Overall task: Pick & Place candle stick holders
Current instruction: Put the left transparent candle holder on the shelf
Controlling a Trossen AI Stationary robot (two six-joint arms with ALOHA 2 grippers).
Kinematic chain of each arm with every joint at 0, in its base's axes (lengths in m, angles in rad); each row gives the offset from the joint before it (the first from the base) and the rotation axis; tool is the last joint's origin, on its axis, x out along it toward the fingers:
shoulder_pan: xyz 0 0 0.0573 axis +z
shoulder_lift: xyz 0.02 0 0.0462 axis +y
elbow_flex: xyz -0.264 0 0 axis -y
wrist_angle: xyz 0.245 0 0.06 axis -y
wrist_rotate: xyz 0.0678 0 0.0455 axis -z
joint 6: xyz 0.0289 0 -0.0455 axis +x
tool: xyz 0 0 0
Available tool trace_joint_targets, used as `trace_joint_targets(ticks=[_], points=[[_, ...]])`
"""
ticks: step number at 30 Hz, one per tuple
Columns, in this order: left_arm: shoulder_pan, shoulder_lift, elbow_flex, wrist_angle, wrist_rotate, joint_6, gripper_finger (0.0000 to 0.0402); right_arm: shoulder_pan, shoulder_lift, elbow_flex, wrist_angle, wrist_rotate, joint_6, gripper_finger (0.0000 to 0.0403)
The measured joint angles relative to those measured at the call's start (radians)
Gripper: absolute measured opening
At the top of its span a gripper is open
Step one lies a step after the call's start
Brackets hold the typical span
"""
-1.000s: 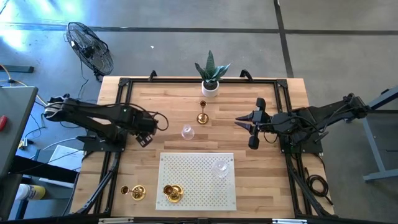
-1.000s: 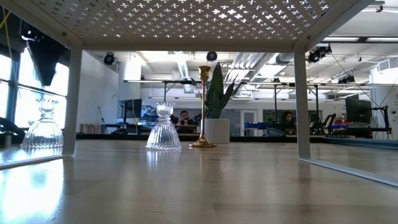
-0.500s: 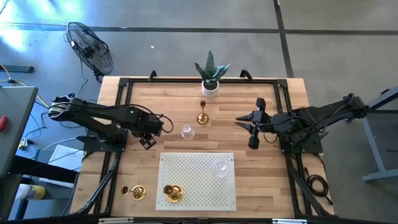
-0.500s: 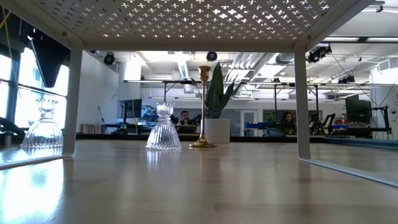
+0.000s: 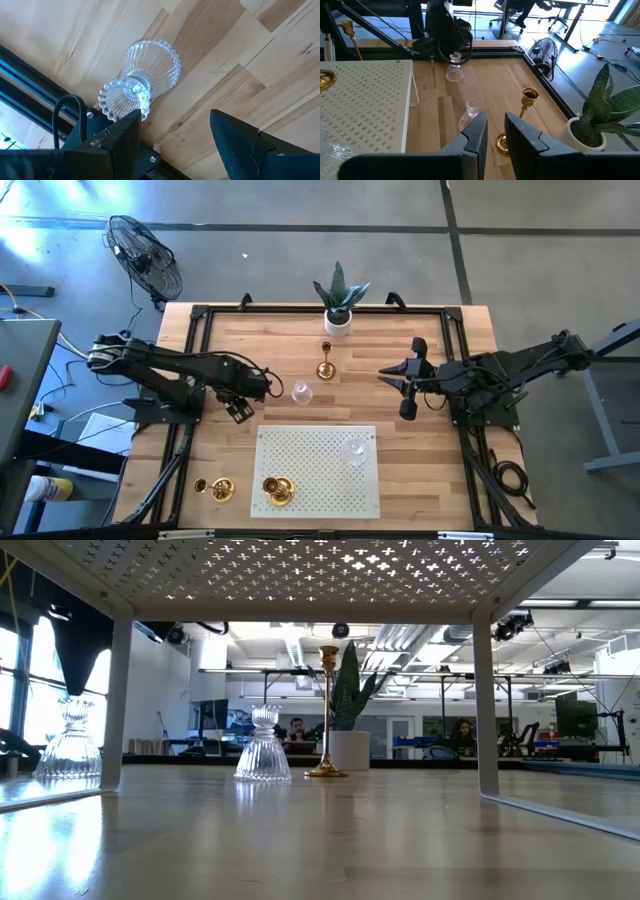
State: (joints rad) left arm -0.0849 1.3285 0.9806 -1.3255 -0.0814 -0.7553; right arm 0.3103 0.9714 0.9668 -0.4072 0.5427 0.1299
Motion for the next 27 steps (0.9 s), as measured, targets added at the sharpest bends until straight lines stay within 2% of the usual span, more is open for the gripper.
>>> trace_joint_targets(ticks=[14, 27], points=[[0.000, 0.000, -0.004, 0.015, -0.023, -0.008, 0.0229, 0.000, 0.018, 0.000, -0.008, 0.001, 0.003, 0.0056], [0.001, -0.001, -0.094, 0.068, -0.007, 0.023, 0.0229, 0.000, 0.072, 0.000, 0.014, 0.001, -0.017, 0.0055]])
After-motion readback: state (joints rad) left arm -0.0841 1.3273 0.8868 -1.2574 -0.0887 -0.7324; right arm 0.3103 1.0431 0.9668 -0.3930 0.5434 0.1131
